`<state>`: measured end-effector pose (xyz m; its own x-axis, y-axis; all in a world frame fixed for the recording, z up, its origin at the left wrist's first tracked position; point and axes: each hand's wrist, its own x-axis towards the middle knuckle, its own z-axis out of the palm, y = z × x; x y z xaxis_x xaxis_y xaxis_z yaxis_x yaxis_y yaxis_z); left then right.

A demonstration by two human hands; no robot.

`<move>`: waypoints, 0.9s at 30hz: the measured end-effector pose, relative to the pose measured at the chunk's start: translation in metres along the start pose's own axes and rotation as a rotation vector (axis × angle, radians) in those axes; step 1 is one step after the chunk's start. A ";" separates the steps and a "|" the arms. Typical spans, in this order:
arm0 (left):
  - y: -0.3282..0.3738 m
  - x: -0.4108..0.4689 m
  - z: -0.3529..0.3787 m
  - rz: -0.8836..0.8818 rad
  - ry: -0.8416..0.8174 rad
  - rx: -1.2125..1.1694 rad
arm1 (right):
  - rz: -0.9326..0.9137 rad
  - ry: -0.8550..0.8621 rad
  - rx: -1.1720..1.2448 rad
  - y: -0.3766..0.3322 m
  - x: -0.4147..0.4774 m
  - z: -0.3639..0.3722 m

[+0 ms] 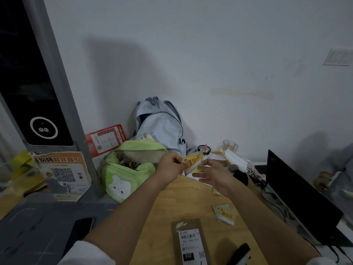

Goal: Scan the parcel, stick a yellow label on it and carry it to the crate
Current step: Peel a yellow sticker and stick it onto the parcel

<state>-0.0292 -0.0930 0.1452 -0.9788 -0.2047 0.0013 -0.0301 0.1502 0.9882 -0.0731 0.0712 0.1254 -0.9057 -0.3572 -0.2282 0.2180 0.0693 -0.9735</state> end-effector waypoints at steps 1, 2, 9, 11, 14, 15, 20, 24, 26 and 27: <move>0.000 0.001 0.000 -0.002 0.008 -0.010 | -0.003 0.030 0.001 0.001 0.000 -0.001; 0.000 0.002 0.000 -0.003 0.016 -0.024 | -0.011 0.061 -0.003 0.001 0.000 -0.003; 0.002 0.005 -0.008 -0.008 0.025 -0.045 | -0.024 0.251 -0.024 0.010 0.000 -0.021; -0.001 0.007 -0.011 -0.006 0.020 -0.035 | -0.016 0.245 -0.028 0.011 -0.002 -0.024; -0.006 0.009 -0.015 -0.010 0.048 -0.040 | -0.001 0.249 -0.007 0.013 0.000 -0.030; -0.007 0.010 -0.016 -0.015 0.061 -0.053 | 0.005 0.256 -0.002 0.015 0.001 -0.033; -0.006 0.012 -0.022 -0.052 0.088 -0.150 | 0.059 0.318 0.060 0.026 0.005 -0.049; -0.009 0.014 -0.027 -0.095 0.085 -0.172 | 0.176 0.361 0.123 0.046 0.010 -0.062; -0.015 0.016 -0.029 -0.116 0.093 -0.184 | 0.234 0.388 0.146 0.059 0.015 -0.065; -0.018 0.018 -0.029 -0.124 0.095 -0.189 | 0.259 0.400 0.156 0.065 0.018 -0.066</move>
<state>-0.0403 -0.1271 0.1314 -0.9464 -0.3014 -0.1163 -0.1018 -0.0635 0.9928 -0.0996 0.1306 0.0568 -0.8765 0.0405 -0.4796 0.4781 -0.0422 -0.8773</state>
